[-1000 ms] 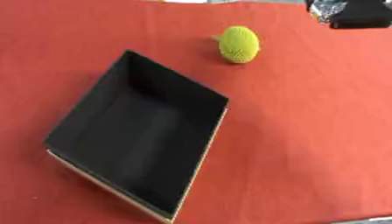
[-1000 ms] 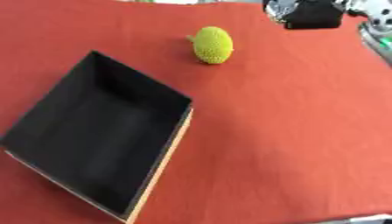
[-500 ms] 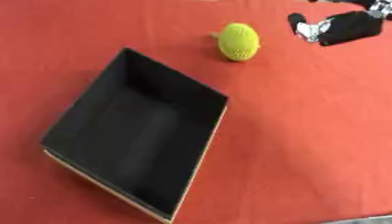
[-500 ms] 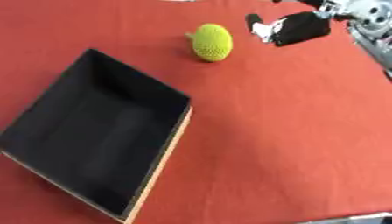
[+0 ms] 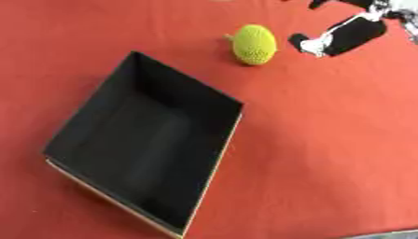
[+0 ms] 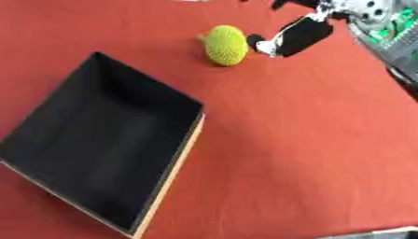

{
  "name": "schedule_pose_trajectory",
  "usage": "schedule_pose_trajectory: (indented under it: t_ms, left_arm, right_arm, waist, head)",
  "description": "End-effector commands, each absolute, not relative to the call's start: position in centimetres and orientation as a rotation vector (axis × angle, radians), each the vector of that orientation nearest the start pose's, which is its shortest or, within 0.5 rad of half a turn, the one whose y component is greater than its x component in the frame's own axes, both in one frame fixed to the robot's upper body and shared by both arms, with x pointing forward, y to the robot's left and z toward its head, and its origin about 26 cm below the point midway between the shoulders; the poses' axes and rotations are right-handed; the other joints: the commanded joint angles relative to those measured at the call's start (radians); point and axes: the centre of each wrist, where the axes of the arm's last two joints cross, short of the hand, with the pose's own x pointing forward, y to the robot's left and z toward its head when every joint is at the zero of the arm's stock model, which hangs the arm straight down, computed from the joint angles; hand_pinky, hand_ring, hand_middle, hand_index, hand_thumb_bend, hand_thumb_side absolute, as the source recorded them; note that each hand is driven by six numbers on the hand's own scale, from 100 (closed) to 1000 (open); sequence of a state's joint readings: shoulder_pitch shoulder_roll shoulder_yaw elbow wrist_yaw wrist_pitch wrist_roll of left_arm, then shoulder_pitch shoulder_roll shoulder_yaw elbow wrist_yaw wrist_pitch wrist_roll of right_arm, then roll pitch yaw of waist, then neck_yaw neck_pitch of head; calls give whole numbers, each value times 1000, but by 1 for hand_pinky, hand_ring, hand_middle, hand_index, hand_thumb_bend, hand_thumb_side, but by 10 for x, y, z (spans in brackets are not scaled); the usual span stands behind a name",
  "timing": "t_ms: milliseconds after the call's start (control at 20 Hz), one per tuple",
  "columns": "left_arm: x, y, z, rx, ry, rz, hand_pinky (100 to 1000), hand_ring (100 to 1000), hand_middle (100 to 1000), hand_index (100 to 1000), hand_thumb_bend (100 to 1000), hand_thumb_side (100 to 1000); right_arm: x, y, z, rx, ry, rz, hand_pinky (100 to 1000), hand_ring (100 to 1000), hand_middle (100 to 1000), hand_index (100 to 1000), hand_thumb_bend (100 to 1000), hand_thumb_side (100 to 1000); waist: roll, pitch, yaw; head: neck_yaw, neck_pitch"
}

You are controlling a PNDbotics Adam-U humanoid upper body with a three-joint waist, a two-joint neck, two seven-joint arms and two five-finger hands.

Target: Pick up objects on the table and place them in the box.

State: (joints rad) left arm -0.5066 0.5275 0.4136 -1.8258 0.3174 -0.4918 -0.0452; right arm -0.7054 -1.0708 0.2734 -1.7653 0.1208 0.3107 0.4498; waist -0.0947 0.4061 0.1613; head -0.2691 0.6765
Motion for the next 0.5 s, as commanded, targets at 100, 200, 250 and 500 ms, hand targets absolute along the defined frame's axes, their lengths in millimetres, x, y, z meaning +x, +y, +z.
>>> schedule_pose_trajectory:
  t_ms: [100, 200, 250, 500]
  left_arm:
    - [305, 387, 306, -357, 3278, 219, 601, 632, 593, 694, 100, 106]
    - [305, 387, 305, -357, 3280, 222, 601, 632, 593, 693, 100, 113]
    - [305, 387, 305, -357, 3281, 223, 601, 632, 594, 693, 100, 115]
    - [305, 388, 305, -353, 3283, 229, 601, 632, 594, 693, 100, 120]
  right_arm:
    - [351, -314, 332, -780, -1451, 1310, 871, 1000, 920, 933, 328, 100]
    - [363, -314, 330, -763, -1430, 1306, 870, 1000, 920, 936, 345, 100]
    - [368, -313, 330, -756, -1428, 1301, 870, 1000, 921, 937, 348, 100]
    - [390, -311, 331, -756, -1429, 1273, 870, 1000, 923, 938, 374, 100]
  waist:
    - [3, -26, 2]
    - [3, -26, 3]
    - [3, -25, 4]
    - [0, -22, 6]
  head:
    - [-7, 3]
    - [-7, 3]
    - [-7, 3]
    - [-7, 2]
